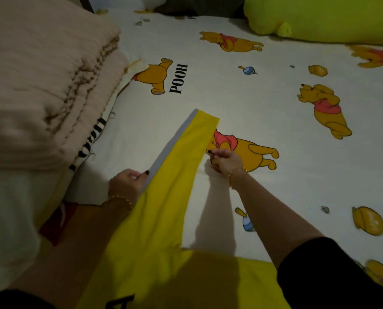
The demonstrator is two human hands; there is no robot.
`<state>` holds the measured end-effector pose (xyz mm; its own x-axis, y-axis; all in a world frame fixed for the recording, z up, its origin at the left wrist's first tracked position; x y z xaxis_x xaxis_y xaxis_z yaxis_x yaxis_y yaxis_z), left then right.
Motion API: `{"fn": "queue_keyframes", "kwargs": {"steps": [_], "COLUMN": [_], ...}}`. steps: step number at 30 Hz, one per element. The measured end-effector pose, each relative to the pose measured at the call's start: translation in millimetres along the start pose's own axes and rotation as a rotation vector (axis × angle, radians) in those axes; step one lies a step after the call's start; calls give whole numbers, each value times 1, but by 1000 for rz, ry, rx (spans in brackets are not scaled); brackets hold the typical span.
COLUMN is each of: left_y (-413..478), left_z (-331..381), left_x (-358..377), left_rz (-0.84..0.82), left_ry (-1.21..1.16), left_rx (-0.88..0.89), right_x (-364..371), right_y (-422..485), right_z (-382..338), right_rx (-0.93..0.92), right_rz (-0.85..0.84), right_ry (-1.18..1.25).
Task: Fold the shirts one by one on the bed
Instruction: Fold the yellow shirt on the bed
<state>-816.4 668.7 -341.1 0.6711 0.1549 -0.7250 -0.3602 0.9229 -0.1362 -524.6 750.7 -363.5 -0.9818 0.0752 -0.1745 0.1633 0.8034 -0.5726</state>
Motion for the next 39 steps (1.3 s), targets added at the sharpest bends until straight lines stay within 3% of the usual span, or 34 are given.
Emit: {"fn": "queue_keyframes", "kwargs": {"steps": [3,5,7,11,15,18,20,23,28,33,39], "left_y": [-53,-83,-118,-200,-270,-307,-325,-333,-333,-353,-402], "left_z": [-33,-65,-101,-149,-203,-223,-229,-238,-263,-240,-205], "left_x": [-28,-56,-77,-121,-155,-163,-161,-164,-185,-192,-157], "left_rz": [-99,-42,-50,-155,-252,-404,-517,-532,-294,-117,-354], "left_ry": [-65,-43,-30,84,8,9,-8,-56,-134,7,144], "left_rx": [-57,-36,-158,-285,-416,-447,-428,-354,-294,-6,391], "right_x": [10,25,53,132,204,244,263,282,286,239,126], "right_y": [-59,-103,-140,-224,-295,-328,-340,-353,-364,-381,-430], "right_z": [7,5,7,39,79,95,108,112,102,137,218], "right_rx": [-165,-313,-402,-515,-674,-675,-592,-567,-704,-633,-448], "right_rz": [-41,-44,-106,-320,-322,-359,-422,-375,-216,-141,-23], "right_ry": [-235,-448,-611,-925,-1432,-1646,-1685,-1681,-1422,-1238,-1211]}}
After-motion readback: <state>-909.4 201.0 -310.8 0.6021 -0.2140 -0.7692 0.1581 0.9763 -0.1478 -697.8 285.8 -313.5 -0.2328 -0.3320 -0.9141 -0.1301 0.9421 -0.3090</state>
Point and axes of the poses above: each hand's wrist, its own y-axis towards the middle knuckle, its own x-axis out of the palm, z = x × y, the point moved 7 cm from there along y, towards the middle knuckle, and after that the axes turned 8 degrees about x, right-handed, at the moved point
